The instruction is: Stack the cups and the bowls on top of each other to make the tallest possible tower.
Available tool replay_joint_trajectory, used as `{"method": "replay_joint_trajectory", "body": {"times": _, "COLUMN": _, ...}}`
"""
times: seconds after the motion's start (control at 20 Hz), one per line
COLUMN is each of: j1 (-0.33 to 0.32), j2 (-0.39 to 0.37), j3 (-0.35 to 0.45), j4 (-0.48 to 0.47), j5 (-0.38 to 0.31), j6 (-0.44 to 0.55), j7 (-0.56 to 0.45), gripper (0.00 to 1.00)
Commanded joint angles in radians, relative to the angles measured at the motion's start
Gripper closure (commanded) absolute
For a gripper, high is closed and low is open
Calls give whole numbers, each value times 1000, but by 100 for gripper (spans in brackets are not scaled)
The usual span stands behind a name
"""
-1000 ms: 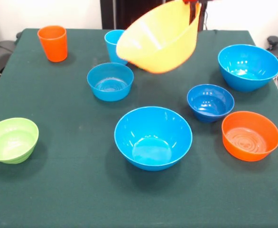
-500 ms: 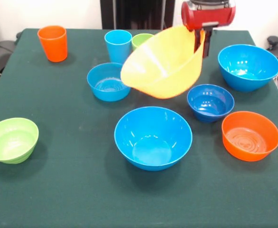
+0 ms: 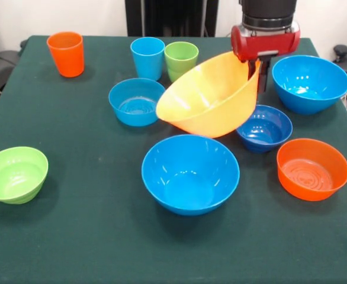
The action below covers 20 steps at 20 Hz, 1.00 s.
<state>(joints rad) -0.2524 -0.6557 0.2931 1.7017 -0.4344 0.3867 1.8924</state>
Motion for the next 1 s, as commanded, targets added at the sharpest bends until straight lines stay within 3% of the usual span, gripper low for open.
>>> {"method": "replay_joint_trajectory", "body": {"times": 0.05, "j1": 1, "j2": 35, "j3": 34, "j4": -125, "j5": -60, "j6": 133, "j7": -108, "gripper": 100}}
{"method": "replay_joint_trajectory", "body": {"times": 0.5, "j1": -76, "j2": 13, "j3": 118, "j4": -157, "j5": -19, "j6": 237, "j7": -193, "gripper": 100}}
{"method": "replay_joint_trajectory", "body": {"times": 0.75, "j1": -89, "j2": 4, "j3": 139, "j4": -152, "j5": -24, "j6": 253, "j7": -177, "gripper": 100}}
{"method": "replay_joint_trajectory", "body": {"times": 1.0, "j1": -89, "j2": -58, "j3": 162, "j4": -139, "j5": 9, "j6": 321, "j7": -157, "gripper": 100}}
